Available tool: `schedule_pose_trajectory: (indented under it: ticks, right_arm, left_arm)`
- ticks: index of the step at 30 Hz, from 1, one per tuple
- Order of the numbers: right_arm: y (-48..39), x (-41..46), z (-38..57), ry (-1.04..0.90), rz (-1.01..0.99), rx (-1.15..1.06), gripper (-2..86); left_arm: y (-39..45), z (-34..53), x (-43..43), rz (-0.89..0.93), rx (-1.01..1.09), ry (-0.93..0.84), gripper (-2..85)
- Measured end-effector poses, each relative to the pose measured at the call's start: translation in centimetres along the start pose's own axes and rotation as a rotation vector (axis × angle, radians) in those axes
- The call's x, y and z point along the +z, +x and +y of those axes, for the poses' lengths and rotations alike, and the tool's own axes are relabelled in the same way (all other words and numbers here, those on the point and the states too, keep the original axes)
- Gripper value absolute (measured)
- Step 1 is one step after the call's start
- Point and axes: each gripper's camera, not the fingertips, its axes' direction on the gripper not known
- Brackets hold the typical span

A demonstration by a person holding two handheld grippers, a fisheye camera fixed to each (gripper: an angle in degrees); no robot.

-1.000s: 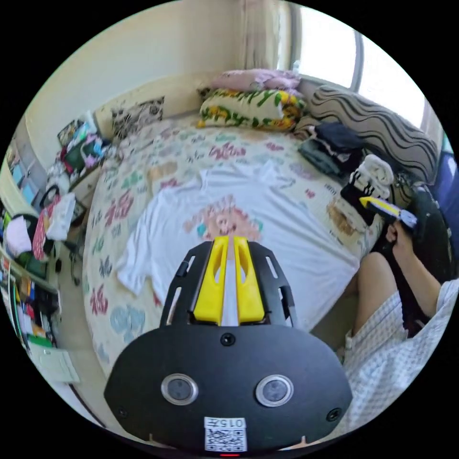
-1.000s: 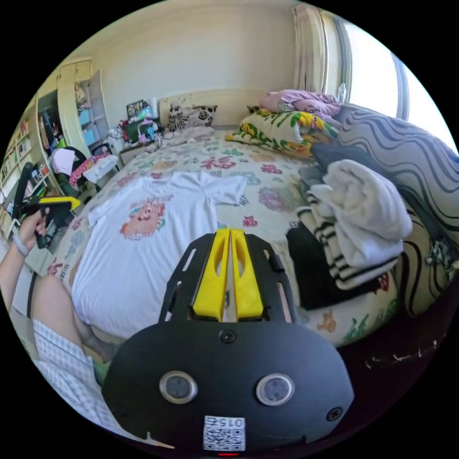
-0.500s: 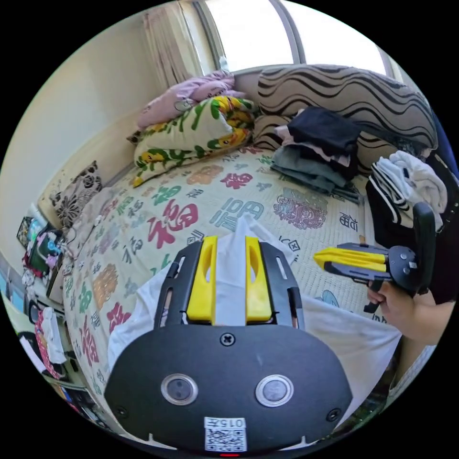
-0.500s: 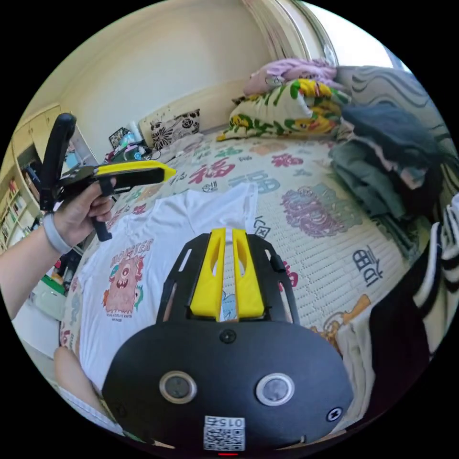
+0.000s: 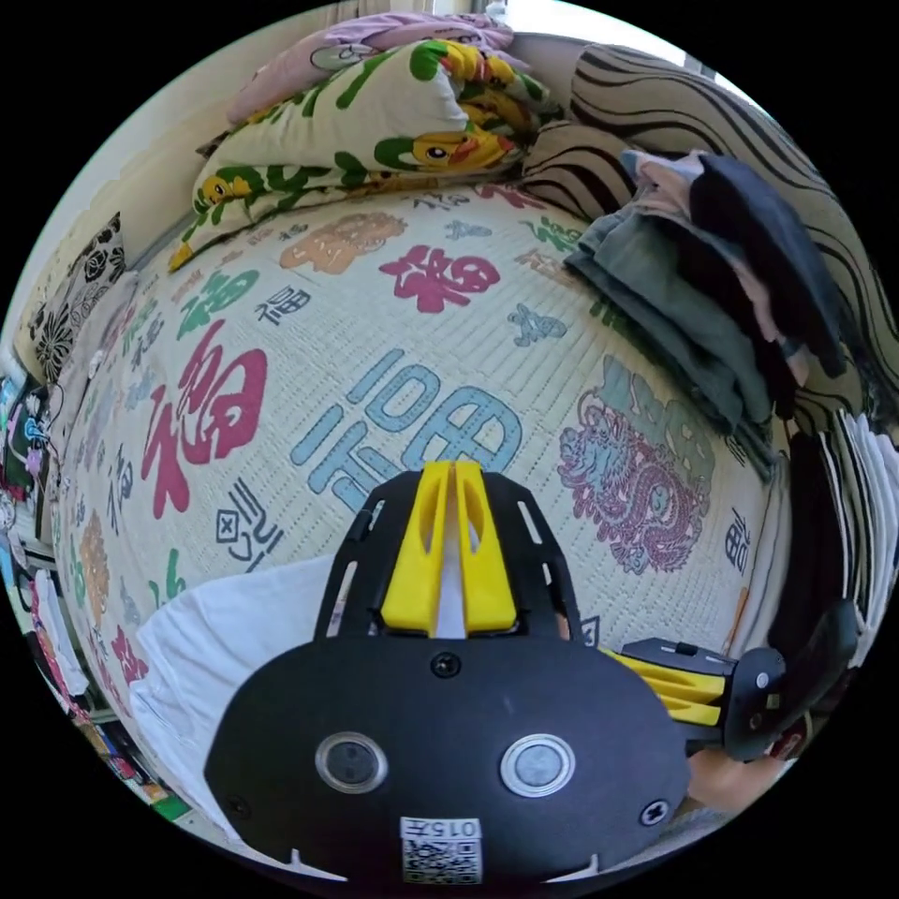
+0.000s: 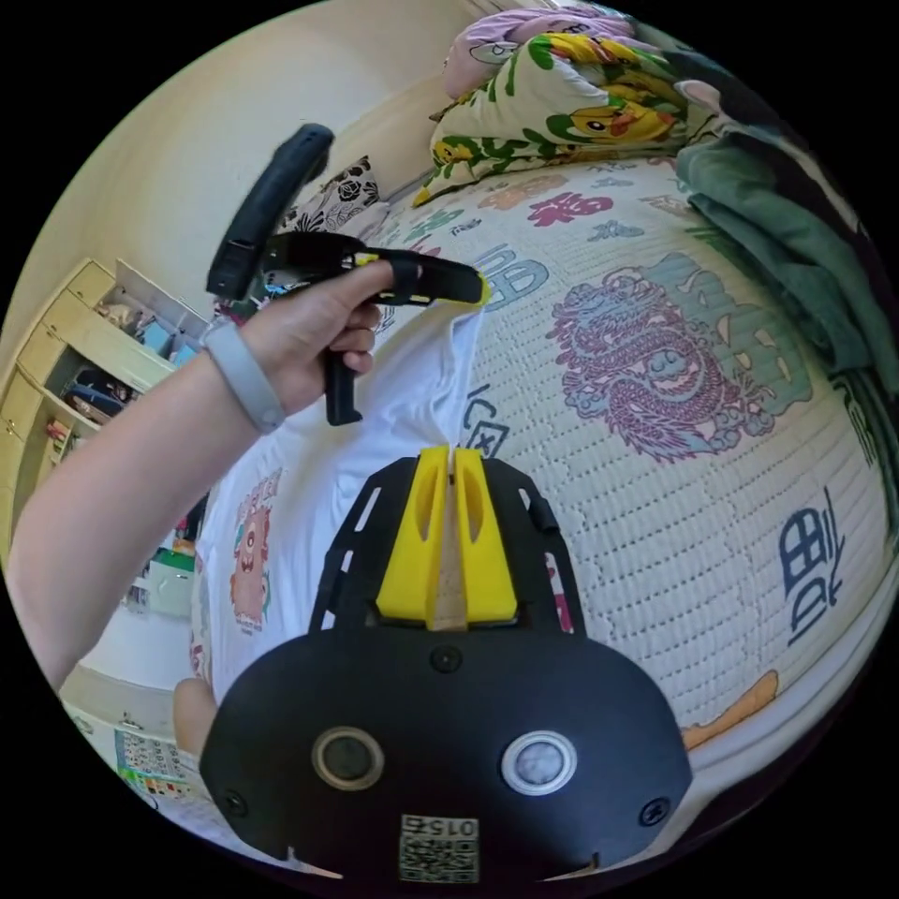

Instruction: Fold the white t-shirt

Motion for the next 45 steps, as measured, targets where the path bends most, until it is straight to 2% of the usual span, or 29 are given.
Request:
schedule_pose_trajectory:
  ticks: [4, 6, 10, 12, 18, 24, 26, 29, 33, 39, 41, 43, 45]
  right_arm:
    - [-1.4, -1.9, -1.2, 0.065, 0.040, -0.083, -0.6]
    - [-3.0, -3.3, -1.7, 0.111, 0.053, -0.146, -0.7]
    - [-8.6, -6.0, -2.8, 0.140, 0.038, -0.336, -0.8]
    - [-11.4, -6.5, -2.9, 0.124, 0.037, -0.430, -0.8]
    - [-19.2, -4.3, -2.6, -0.039, -0.002, -0.637, -0.7]
    - [-23.2, -1.3, -2.8, -0.266, 0.023, -0.671, -0.5]
    - [-23.4, -2.0, -3.4, -0.289, 0.099, -0.628, -0.3]
    - [-22.4, -4.6, -5.1, -0.233, 0.118, -0.530, 0.6]
    - [-21.4, -7.4, -8.9, -0.117, 0.108, -0.406, 4.3]
    - [-26.4, -6.1, -14.3, -0.206, 0.193, -0.522, 6.1]
    - [-27.8, -5.2, -15.5, -0.291, 0.230, -0.532, 4.9]
    - [-28.5, -6.3, -16.0, -0.276, 0.220, -0.553, 0.8]
    - [-28.4, -7.6, -16.7, -0.265, 0.190, -0.523, -0.3]
  left_arm:
    - [-4.0, 4.1, -3.4, 0.142, -0.129, 0.227, -0.4]
    - [-7.9, 9.5, -6.6, 0.258, -0.218, 0.386, -0.5]
    - [-13.3, 20.7, -10.3, 0.255, -0.315, 0.520, -0.7]
    - [-16.3, 29.1, -11.4, 0.227, -0.386, 0.564, -0.8]
    - [-19.5, 45.6, -8.5, 0.144, -0.536, 0.495, -0.7]
    - [-18.9, 53.3, -3.2, 0.142, -0.648, 0.384, 1.3]
    - [-18.8, 54.5, -2.5, 0.150, -0.652, 0.359, 3.4]
    - [-18.7, 54.8, -3.4, 0.127, -0.622, 0.420, 5.6]
    - [-18.8, 47.2, -1.8, 0.145, -0.515, 0.428, 6.6]
    - [-19.3, 35.7, 6.6, 0.251, -0.599, 0.361, 6.9]
    - [-18.4, 33.4, 9.1, 0.224, -0.590, 0.310, 6.5]
    - [-17.4, 31.8, 11.7, 0.200, -0.585, 0.211, 4.6]
    - [-16.4, 31.1, 12.8, 0.205, -0.563, 0.248, 1.5]
